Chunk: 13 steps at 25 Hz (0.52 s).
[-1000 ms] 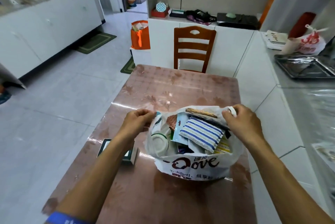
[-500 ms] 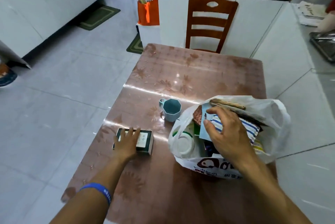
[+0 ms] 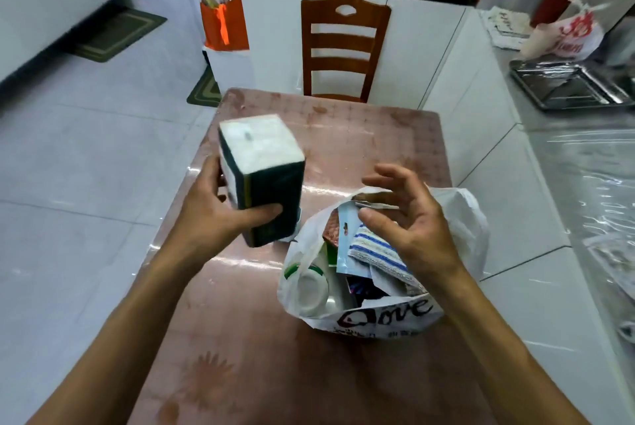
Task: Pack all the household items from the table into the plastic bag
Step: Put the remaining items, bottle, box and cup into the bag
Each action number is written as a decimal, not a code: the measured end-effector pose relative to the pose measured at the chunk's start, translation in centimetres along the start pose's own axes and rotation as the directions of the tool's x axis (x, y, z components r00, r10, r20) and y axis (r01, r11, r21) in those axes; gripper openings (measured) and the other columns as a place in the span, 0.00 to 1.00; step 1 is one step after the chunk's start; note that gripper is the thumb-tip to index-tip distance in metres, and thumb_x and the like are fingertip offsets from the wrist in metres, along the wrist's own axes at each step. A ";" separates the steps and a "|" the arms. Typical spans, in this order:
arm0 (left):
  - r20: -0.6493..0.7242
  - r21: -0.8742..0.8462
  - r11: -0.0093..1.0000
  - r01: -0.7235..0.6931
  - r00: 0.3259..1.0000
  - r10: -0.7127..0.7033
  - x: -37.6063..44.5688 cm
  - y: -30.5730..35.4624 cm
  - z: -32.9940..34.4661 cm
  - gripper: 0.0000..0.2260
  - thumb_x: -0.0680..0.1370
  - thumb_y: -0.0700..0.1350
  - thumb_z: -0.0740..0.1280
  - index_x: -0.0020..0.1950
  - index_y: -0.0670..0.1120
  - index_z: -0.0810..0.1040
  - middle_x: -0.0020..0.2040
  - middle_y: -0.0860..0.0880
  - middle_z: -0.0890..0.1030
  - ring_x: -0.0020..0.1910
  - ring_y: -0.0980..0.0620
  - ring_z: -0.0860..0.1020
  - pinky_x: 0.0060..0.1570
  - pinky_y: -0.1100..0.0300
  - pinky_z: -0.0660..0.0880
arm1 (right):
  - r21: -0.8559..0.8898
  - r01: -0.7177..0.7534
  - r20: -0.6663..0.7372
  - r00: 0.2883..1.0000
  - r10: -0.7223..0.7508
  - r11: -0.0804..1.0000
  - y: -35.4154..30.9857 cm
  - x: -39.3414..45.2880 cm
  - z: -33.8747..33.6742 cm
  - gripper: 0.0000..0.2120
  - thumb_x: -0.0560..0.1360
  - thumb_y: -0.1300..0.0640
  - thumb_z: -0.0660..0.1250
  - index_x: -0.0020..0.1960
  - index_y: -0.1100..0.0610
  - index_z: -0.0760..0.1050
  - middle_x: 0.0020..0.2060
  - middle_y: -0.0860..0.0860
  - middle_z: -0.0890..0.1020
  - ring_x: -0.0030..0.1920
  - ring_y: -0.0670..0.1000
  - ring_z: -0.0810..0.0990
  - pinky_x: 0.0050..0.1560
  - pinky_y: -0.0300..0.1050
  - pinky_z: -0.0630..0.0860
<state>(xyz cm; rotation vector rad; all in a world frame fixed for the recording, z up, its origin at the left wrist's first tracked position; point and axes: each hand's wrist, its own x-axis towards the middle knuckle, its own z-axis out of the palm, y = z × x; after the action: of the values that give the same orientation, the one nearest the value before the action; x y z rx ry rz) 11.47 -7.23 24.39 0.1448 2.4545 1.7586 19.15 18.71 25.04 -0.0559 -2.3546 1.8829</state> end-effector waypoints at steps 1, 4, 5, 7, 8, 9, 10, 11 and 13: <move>0.093 -0.010 0.997 -0.070 0.993 0.071 -0.5 2.9 1.3 0.37 0.62 0.51 0.82 0.64 0.65 0.67 0.61 0.63 0.76 0.61 0.58 0.75 0.57 0.57 0.75 | 0.056 0.016 0.095 0.995 -0.021 0.998 -0.4 0.5 0.2 0.32 0.70 0.55 0.75 0.70 0.46 0.66 0.64 0.47 0.78 0.63 0.51 0.77 0.60 0.51 0.77; 0.306 -0.022 0.993 -0.115 0.945 0.116 -2.3 6.4 5.3 0.35 0.64 0.52 0.80 0.67 0.63 0.68 0.59 0.63 0.78 0.59 0.63 0.76 0.56 0.61 0.75 | 0.299 -0.089 0.211 0.977 0.025 0.950 -0.5 1.0 0.1 0.42 0.61 0.57 0.78 0.71 0.51 0.65 0.61 0.49 0.80 0.62 0.51 0.78 0.55 0.45 0.79; 0.346 -0.029 0.996 -0.085 0.934 0.089 -2.8 6.0 6.2 0.36 0.65 0.53 0.80 0.69 0.61 0.68 0.60 0.61 0.78 0.60 0.62 0.76 0.59 0.58 0.76 | 0.334 -0.129 0.219 0.974 0.056 0.934 -0.2 0.8 -0.5 0.40 0.59 0.57 0.79 0.69 0.54 0.68 0.57 0.49 0.83 0.60 0.51 0.80 0.52 0.43 0.79; 0.435 0.017 0.999 -0.029 0.900 0.019 -4.1 3.8 6.9 0.43 0.64 0.57 0.79 0.74 0.61 0.62 0.70 0.60 0.72 0.68 0.59 0.71 0.67 0.51 0.70 | 0.319 -0.144 0.207 0.975 0.079 0.937 1.1 -0.1 -1.6 0.38 0.58 0.56 0.79 0.66 0.55 0.71 0.55 0.50 0.84 0.58 0.51 0.82 0.50 0.42 0.79; 0.434 0.157 0.987 -0.025 0.900 -0.046 -4.8 2.4 7.1 0.48 0.63 0.60 0.79 0.76 0.61 0.57 0.75 0.59 0.65 0.73 0.58 0.65 0.71 0.50 0.64 | 0.331 -0.134 0.165 0.983 0.082 0.934 1.6 -0.6 -2.3 0.37 0.58 0.55 0.79 0.66 0.55 0.72 0.55 0.51 0.83 0.58 0.52 0.81 0.50 0.43 0.79; 0.361 0.369 0.929 -0.030 0.926 -0.113 -5.7 0.8 7.4 0.50 0.62 0.61 0.79 0.78 0.58 0.54 0.76 0.58 0.61 0.74 0.56 0.60 0.71 0.51 0.62 | 0.370 -0.119 0.103 0.991 0.086 0.921 2.1 -1.0 -3.1 0.36 0.59 0.54 0.78 0.66 0.55 0.72 0.55 0.51 0.83 0.58 0.52 0.81 0.50 0.43 0.80; 0.239 0.540 0.842 -0.001 0.959 -0.152 -6.6 -0.5 7.8 0.48 0.63 0.60 0.78 0.77 0.55 0.56 0.75 0.55 0.62 0.72 0.53 0.62 0.68 0.52 0.65 | 0.410 -0.094 0.036 0.996 0.087 0.907 2.6 -1.2 -3.8 0.36 0.60 0.53 0.77 0.66 0.56 0.72 0.55 0.52 0.83 0.58 0.53 0.81 0.50 0.43 0.80; 0.119 0.607 0.793 0.049 0.981 -0.152 -7.1 -1.7 8.3 0.40 0.65 0.57 0.77 0.74 0.52 0.64 0.70 0.52 0.70 0.66 0.51 0.69 0.60 0.55 0.71 | 0.435 -0.072 -0.017 0.996 0.088 0.897 3.0 -1.3 -4.5 0.35 0.61 0.52 0.76 0.66 0.57 0.72 0.55 0.52 0.83 0.58 0.53 0.81 0.50 0.42 0.80; -0.072 0.519 0.843 0.143 0.990 -0.124 -7.1 -2.3 8.9 0.13 0.73 0.53 0.72 0.54 0.50 0.79 0.50 0.50 0.82 0.45 0.51 0.79 0.40 0.60 0.73 | 0.450 -0.050 -0.058 0.995 0.085 0.891 3.3 -1.3 -5.4 0.36 0.61 0.52 0.76 0.67 0.57 0.70 0.57 0.54 0.82 0.59 0.53 0.80 0.51 0.42 0.79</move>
<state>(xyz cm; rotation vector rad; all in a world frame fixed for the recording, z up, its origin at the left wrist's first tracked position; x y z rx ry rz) 19.84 -0.69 19.70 -0.0145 2.8281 1.0050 20.90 24.57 22.88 -0.1631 -1.8333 2.3617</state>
